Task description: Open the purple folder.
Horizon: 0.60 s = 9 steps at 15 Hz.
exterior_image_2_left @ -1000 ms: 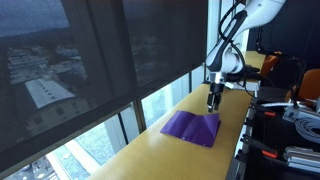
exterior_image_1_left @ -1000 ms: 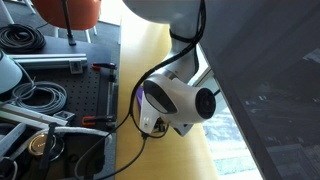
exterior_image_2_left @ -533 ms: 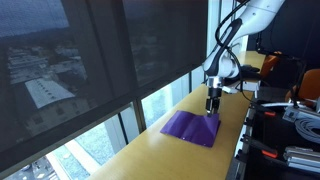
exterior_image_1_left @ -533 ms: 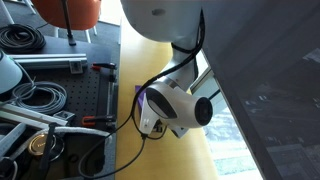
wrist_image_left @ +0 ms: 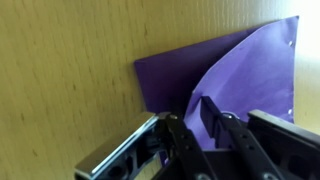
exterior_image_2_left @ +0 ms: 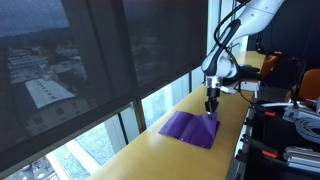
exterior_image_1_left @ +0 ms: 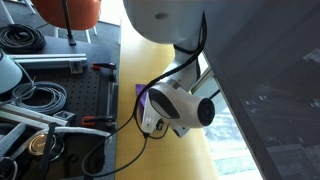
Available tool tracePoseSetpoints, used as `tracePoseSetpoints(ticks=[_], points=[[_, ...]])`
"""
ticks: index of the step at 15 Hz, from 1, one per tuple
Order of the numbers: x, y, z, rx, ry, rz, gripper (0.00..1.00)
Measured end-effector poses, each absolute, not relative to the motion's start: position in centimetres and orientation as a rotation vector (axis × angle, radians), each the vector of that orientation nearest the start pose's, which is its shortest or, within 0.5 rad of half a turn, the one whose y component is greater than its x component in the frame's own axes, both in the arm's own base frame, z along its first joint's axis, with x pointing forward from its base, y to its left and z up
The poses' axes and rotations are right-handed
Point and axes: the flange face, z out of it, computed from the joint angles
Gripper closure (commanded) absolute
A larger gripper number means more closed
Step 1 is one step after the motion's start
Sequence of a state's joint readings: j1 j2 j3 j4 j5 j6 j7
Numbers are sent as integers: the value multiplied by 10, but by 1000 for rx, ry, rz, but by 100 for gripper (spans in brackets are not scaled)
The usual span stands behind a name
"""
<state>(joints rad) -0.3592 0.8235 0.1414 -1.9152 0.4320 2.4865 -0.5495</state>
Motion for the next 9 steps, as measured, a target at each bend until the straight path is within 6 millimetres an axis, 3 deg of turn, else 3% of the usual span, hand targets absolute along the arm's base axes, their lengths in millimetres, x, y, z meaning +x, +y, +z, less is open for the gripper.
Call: tracePoseSetpoints(ticks=[4,9], points=[[571,-111,63,-2789,73,147,100],[587,-60,164,-2992,-71,-35,100]])
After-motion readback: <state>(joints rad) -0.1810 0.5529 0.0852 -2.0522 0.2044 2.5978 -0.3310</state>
